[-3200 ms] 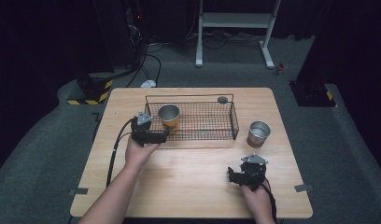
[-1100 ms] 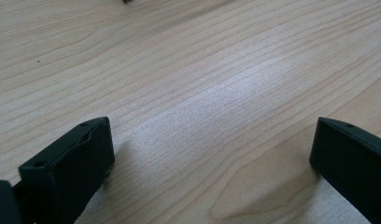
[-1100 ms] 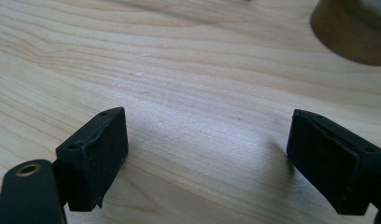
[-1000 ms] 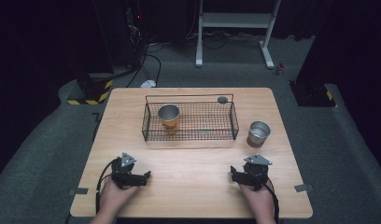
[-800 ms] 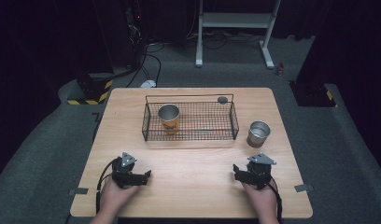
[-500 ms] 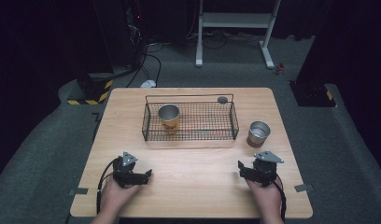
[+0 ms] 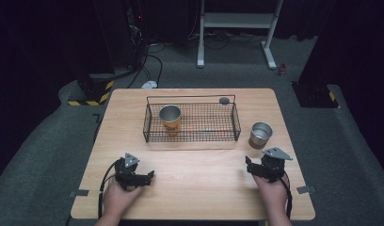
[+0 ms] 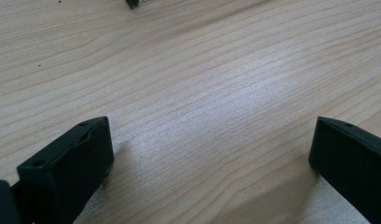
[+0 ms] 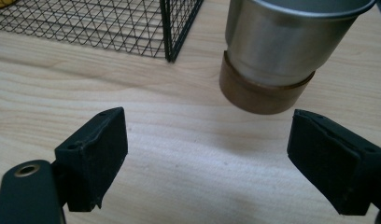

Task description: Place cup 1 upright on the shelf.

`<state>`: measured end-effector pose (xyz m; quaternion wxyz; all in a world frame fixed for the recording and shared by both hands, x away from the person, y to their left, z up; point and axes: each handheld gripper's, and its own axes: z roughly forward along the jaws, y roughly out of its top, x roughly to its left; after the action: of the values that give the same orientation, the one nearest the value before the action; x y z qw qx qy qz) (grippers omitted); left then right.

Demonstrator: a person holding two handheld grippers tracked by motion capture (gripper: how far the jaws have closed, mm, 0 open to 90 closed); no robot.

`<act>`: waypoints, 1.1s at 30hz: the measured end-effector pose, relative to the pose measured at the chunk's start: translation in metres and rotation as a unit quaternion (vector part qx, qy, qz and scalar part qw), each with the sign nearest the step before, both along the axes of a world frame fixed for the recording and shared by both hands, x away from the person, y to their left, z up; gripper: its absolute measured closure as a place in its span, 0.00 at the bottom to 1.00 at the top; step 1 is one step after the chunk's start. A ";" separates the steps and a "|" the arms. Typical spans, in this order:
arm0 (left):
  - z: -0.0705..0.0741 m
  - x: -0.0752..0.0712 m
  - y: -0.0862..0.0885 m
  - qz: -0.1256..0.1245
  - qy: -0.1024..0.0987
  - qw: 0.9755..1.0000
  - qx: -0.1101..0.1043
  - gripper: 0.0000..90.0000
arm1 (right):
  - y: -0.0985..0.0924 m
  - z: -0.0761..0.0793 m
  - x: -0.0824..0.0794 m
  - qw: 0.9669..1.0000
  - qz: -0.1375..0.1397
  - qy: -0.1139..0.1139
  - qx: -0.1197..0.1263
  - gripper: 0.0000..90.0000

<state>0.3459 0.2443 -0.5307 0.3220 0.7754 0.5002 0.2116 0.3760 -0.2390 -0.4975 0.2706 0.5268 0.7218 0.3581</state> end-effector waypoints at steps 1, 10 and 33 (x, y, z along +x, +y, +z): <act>0.000 0.000 0.000 0.000 0.000 1.000 0.000 0.00 | -0.001 0.000 0.002 1.000 -0.001 -0.002 -0.004 0.14; 0.000 0.000 0.000 0.000 -0.001 1.000 0.001 0.01 | -0.011 0.000 0.020 1.000 -0.023 -0.011 0.001 0.12; 0.000 -0.001 0.000 -0.001 -0.001 1.000 0.002 0.01 | -0.016 0.003 0.063 0.999 -0.038 -0.022 0.008 0.12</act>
<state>0.3454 0.2442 -0.5306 0.3214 0.7760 0.4991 0.2131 0.4385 -0.2553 -0.4941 0.2958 0.5477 0.6925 0.3646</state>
